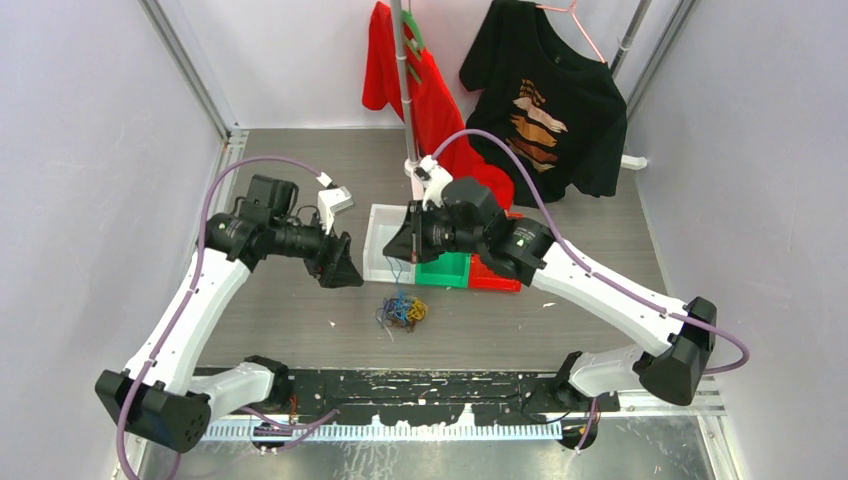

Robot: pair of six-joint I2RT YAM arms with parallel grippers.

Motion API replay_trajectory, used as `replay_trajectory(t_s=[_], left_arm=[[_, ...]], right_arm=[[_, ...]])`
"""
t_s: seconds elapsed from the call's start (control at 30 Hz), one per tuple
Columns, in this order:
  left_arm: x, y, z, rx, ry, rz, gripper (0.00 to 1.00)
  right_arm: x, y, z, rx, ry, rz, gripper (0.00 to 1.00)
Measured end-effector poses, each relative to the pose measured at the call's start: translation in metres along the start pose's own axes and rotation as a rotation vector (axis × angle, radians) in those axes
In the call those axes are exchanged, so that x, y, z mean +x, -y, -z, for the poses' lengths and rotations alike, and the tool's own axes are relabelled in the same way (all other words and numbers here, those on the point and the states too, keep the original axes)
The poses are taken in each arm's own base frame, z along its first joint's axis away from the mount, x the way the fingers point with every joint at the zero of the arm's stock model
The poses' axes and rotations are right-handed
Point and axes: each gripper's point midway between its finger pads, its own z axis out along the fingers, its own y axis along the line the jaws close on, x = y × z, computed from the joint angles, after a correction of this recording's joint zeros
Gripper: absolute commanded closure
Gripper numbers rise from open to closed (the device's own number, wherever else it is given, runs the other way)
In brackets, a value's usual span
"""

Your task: Untangle the cables

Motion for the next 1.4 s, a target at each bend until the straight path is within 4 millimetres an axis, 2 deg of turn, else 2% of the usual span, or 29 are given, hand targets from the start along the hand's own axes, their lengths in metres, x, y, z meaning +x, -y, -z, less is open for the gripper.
replay_trajectory(t_s=[0.13, 0.3, 0.5, 0.6, 0.83, 0.97, 1.03, 1.1, 1.23, 1.4], left_arm=[[-0.003, 0.004, -0.007, 0.028, 0.062, 0.021, 0.28], [-0.02, 0.006, -0.014, 0.073, 0.129, 0.071, 0.31], [-0.038, 0.009, -0.014, 0.098, 0.192, 0.099, 0.5], [-0.039, 0.009, -0.013, 0.095, 0.196, 0.094, 0.55], [-0.025, 0.02, -0.002, 0.09, 0.171, 0.025, 0.54], [-0.017, 0.031, 0.007, 0.091, 0.16, -0.019, 0.68], [-0.015, 0.035, 0.01, 0.096, 0.159, -0.026, 0.82], [-0.014, 0.038, 0.011, 0.101, 0.156, -0.03, 0.87], [-0.018, 0.039, 0.015, 0.09, 0.158, -0.04, 0.82], [-0.025, 0.025, 0.021, -0.017, 0.178, -0.051, 0.56]], right_arm=[[-0.018, -0.013, -0.003, -0.098, 0.032, -0.059, 0.99], [-0.032, -0.029, -0.011, -0.195, 0.04, -0.119, 0.99], [-0.044, -0.051, -0.019, -0.3, 0.042, -0.169, 0.99], [-0.047, -0.057, -0.019, -0.329, 0.042, -0.188, 0.99], [-0.049, -0.058, -0.017, -0.341, 0.043, -0.198, 0.99], [-0.048, -0.057, -0.017, -0.336, 0.04, -0.201, 0.99], [-0.048, -0.056, -0.018, -0.335, 0.039, -0.202, 0.99], [-0.047, -0.056, -0.018, -0.333, 0.038, -0.203, 0.99], [-0.046, -0.053, -0.017, -0.327, 0.035, -0.206, 0.99], [-0.044, -0.051, -0.013, -0.331, 0.025, -0.208, 0.99]])
